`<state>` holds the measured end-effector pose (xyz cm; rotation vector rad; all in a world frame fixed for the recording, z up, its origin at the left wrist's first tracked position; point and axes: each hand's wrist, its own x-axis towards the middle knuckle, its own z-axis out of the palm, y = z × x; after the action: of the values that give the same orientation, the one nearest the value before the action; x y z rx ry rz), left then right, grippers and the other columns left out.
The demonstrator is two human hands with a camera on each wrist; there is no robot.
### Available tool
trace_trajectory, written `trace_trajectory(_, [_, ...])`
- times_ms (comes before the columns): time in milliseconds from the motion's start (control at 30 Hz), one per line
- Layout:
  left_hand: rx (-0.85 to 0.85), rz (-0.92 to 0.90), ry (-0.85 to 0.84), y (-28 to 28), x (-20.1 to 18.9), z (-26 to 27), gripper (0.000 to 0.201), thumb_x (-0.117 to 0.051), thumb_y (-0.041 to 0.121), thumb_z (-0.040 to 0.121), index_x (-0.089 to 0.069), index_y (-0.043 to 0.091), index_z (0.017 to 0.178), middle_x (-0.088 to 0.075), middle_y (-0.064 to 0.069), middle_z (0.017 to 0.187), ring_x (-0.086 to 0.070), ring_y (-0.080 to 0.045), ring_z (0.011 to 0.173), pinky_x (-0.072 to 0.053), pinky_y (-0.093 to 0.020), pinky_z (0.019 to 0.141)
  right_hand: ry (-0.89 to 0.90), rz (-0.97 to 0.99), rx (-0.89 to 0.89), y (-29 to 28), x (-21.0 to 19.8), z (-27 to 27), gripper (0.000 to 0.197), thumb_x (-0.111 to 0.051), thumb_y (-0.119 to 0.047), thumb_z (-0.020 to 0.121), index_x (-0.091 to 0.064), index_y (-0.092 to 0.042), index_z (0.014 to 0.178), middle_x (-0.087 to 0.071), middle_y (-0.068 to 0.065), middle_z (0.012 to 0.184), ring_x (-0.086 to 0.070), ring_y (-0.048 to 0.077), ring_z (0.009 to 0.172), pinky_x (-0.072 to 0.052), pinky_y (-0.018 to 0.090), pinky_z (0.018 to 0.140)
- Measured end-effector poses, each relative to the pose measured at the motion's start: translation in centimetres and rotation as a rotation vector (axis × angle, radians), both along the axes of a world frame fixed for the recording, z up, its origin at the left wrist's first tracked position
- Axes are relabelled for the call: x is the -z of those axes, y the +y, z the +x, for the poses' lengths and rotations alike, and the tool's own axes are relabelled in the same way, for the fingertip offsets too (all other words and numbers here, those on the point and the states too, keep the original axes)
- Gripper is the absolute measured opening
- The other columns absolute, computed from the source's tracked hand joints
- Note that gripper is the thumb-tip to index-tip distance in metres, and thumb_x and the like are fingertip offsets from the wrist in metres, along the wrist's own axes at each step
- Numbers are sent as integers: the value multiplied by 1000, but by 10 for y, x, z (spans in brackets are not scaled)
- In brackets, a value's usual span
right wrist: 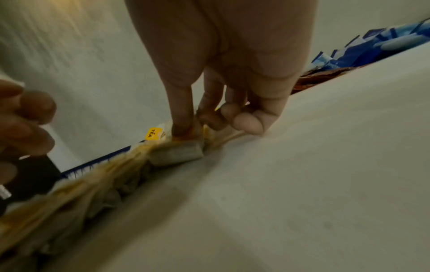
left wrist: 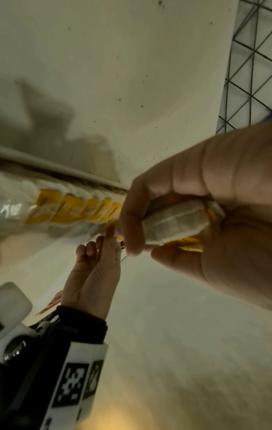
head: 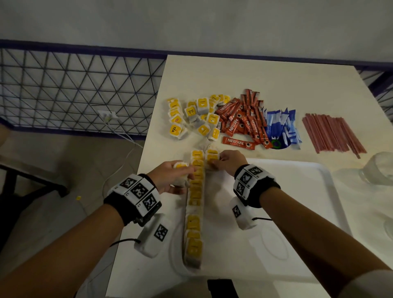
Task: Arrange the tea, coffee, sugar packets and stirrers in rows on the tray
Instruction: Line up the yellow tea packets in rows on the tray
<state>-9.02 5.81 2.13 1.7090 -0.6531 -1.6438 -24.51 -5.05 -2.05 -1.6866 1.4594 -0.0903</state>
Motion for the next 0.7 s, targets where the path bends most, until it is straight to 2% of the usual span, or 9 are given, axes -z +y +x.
trace_trajectory(67, [3,2,-13,0,1,1,5,-57,16,91,-61,17,88,-60,1,76,-56,-14,66,-49,-19,46,24,5,-8,-1,2,1,20,-65,-28,84,-57,-11,92,-54,4,88,-49,19,86,-37,25,69])
trace_trajectory(133, [-6,6,-8,1,2,1,5,-57,14,91,-61,16,90,-60,0,76,-57,-13,62,-49,-19,45,22,22,16,-2,4,1,22,-67,-27,83,-51,-13,88,-53,0,80,-48,18,85,-37,25,62])
trace_trajectory(233, [-24,13,-7,1,2,1,4,-57,14,90,-60,16,91,-60,0,75,-58,-9,56,-49,-20,45,-11,30,49,-4,6,2,26,-69,-27,80,-48,-15,88,-52,0,79,-48,19,84,-36,24,57])
trace_trajectory(300, [-37,22,-7,1,2,1,3,-58,14,90,-60,16,91,-60,-1,76,-57,-12,59,-49,-20,46,-49,34,65,-3,6,2,28,-70,-25,79,-46,-15,90,-51,-2,75,-49,19,82,-36,23,55])
trace_trajectory(467, [-77,25,20,1,3,3,5,-57,17,91,-58,15,95,-62,-4,79,-57,-14,58,-51,-21,46,-113,18,88,-1,1,0,32,-69,-22,81,-42,-14,97,-44,-5,69,-45,10,64,-33,20,52])
trace_trajectory(533, [-108,26,70,0,3,3,11,-55,22,92,-57,13,98,-62,-7,81,-58,-15,57,-52,-23,47,-113,-2,77,-1,-2,-1,30,-68,-22,82,-43,-15,97,-45,-4,69,-45,11,63,-33,21,52])
trace_trajectory(600, [-127,35,141,-2,2,3,19,-49,31,94,-57,14,93,-62,-8,79,-60,-14,53,-53,-24,47,-124,-26,51,0,-5,-3,26,-67,-23,83,-45,-16,95,-47,-3,69,-46,12,63,-33,22,52])
trace_trajectory(700, [-145,79,224,-6,0,2,33,-42,44,94,-58,15,90,-64,-7,74,-62,-14,49,-54,-25,48,-180,-39,6,1,-13,-3,19,-66,-22,84,-47,-22,81,-50,-2,69,-46,11,60,-35,22,53])
